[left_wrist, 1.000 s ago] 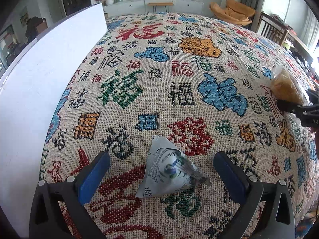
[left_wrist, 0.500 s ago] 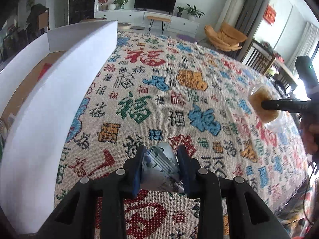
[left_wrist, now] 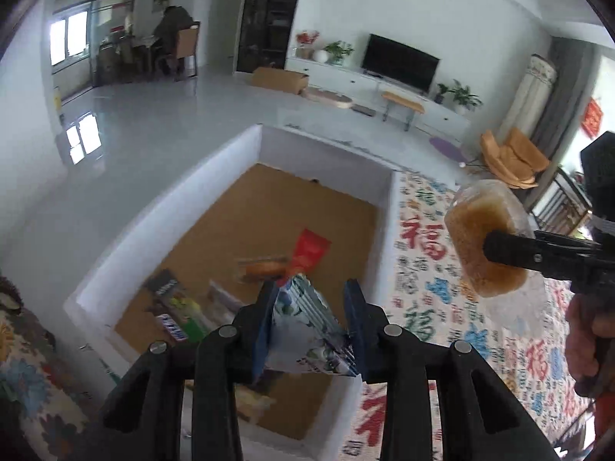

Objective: Organize snacks
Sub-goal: 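Carry both snacks over the white box and release them inside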

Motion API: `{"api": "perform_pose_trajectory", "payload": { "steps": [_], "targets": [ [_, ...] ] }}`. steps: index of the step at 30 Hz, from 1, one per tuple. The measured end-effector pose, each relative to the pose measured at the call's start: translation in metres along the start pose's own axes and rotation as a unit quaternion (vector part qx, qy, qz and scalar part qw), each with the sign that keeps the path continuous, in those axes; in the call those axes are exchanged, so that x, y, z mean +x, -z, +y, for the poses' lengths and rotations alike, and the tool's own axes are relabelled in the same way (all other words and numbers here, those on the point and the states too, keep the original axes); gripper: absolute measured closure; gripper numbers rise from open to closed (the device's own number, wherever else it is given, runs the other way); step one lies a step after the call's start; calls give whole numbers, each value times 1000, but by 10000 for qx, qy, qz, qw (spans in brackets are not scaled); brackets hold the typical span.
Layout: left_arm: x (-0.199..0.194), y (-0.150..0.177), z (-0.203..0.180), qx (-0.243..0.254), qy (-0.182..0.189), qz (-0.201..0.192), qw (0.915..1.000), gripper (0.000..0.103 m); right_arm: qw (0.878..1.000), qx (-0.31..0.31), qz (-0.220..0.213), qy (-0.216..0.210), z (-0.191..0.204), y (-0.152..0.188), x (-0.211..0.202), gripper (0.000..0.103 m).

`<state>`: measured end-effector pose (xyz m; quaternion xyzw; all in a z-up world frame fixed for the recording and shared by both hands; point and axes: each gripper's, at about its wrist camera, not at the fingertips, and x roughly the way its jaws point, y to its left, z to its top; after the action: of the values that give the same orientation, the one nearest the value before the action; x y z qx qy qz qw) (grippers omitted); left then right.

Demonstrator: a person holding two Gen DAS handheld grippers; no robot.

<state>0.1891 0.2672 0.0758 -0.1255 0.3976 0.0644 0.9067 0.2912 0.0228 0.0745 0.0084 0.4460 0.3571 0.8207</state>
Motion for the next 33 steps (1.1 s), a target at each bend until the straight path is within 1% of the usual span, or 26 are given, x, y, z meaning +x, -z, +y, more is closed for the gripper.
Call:
{"api": "perform_pose_trajectory", "payload": {
  "steps": [1, 2, 3, 4, 5, 6, 7, 9, 10, 11, 12, 14, 16, 19, 21, 23, 24, 25, 27, 29, 30, 33],
  "targets": [
    [8, 0, 14, -119, -199, 85, 9997, 60, 9999, -78, 38, -124, 18, -9, 19, 26],
    [16, 2, 25, -229, -297, 167, 9992, 46, 9996, -128, 45, -239, 31, -14, 33, 26],
    [24, 4, 37, -375, -376, 258, 9983, 36, 9993, -153, 90, -335, 43, -19, 50, 23],
    [30, 8, 46, -496, -432, 307, 9974, 21, 9989, -164, 235, -382, 52, -22, 70, 19],
    [33, 12, 51, -553, -477, 303, 9969, 18, 9984, -166, 434, -323, 58, -24, 88, 19],
    [36, 15, 54, -578, -533, 303, 9964, 18, 9980, -162, 570, -236, 62, -25, 102, 19],
    [38, 19, 55, -577, -590, 314, 9961, 18, 9978, -188, 606, -179, 66, -26, 113, 19],
    [38, 25, 55, -495, -687, 296, 9960, 16, 9979, -333, 562, -37, 72, -25, 120, 19],
    [38, 28, 53, -412, -800, 270, 9956, 13, 9976, -412, 555, 44, 74, -25, 121, 18],
    [38, 31, 49, -321, -963, 232, 9946, 9, 9973, -470, 554, 119, 73, -24, 121, 18],
    [38, 33, 44, -229, -1215, 205, 9921, 7, 9968, -525, 569, 196, 71, -22, 119, 18],
    [35, 40, 36, -132, -1500, 158, 9885, 6, 9951, -623, 668, 370, 69, -18, 116, 18],
    [33, 43, 29, -171, -1410, 128, 9898, 6, 9925, -710, 828, 548, 69, -13, 116, 19],
    [35, 45, 29, -456, -1115, 304, 9923, 6, 9884, -828, 1031, 752, 67, -7, 114, 19],
    [31, 45, 34, -781, -899, 309, 9924, 6, 9871, -914, 1038, 807, 68, -6, 108, 19],
    [23, 45, 41, -1038, -762, 244, 9914, 6, 9863, -1002, 1000, 850, 70, -5, 103, 19],
    [20, 42, 41, -1045, -844, 225, 9907, 6, 9858, -1043, 982, 872, 70, -4, 100, 19],
    [15, 40, 41, -939, -1092, 202, 9894, 6, 9853, -1087, 966, 898, 71, -4, 97, 19],
    [6, 37, 31, -496, -1742, 65, 9834, 6, 9837, -1184, 951, 967, 75, -3, 94, 19],
    [2, 39, 24, -244, -2109, 52, 9772, 6, 9821, -1261, 953, 1026, 76, -1, 92, 19],
    [0, 41, 22, -221, -2139, 47, 9766, 6, 9815, -1275, 969, 1049, 76, -1, 91, 19],
    [-2, 44, 21, -283, -1776, 244, 9834, 5, 9808, -1252, 1037, 1078, 78, 0, 91, 19]
  ]
}}
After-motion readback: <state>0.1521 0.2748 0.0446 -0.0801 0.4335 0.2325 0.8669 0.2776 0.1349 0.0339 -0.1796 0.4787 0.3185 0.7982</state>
